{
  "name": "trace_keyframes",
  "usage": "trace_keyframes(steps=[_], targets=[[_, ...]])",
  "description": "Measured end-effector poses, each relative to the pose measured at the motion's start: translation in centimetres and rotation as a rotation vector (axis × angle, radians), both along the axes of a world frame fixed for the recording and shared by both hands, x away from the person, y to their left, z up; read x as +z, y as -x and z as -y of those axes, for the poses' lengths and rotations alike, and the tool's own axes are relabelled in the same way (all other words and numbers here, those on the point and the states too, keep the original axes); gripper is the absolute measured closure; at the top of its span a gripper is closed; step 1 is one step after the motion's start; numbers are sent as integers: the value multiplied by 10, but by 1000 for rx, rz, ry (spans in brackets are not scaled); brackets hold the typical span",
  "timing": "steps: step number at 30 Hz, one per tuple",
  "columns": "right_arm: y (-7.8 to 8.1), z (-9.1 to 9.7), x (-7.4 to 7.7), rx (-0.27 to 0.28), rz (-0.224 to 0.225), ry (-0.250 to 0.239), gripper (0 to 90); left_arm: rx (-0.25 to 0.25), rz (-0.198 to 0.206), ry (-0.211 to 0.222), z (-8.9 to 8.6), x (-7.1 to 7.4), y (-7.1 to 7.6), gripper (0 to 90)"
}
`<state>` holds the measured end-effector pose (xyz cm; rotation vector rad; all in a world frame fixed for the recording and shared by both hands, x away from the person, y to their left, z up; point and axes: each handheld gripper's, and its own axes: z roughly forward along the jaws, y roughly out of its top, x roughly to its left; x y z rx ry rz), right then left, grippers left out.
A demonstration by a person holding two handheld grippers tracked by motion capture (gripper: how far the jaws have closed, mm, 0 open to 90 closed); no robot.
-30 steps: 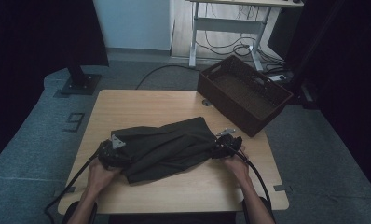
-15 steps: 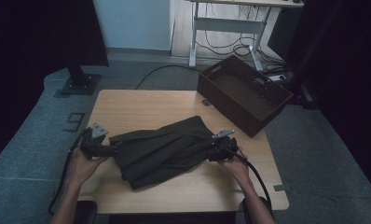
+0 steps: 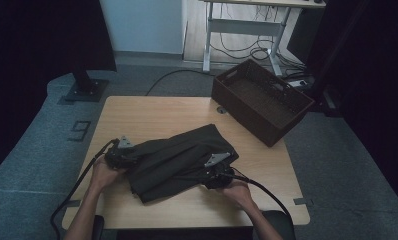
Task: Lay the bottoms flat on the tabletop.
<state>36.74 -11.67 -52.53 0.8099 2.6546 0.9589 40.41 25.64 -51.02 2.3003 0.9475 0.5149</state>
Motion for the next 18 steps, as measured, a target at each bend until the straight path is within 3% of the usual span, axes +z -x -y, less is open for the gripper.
trace_keyframes(steps=[3, 6, 11, 18], targets=[[0, -4, -6, 4, 13, 52, 656, -16, 2, -22, 3, 0, 8, 594], [-5, 0, -4, -17, 17, 63, 724, -35, -1, -39, 9, 1, 19, 603], [-21, 12, -2, -79, 54, 120, 709, -91, -14, -31, 23, 0, 43, 589], [-50, 32, -2, -168, 83, 153, 676, -196, -19, -34, 60, 2, 71, 517]])
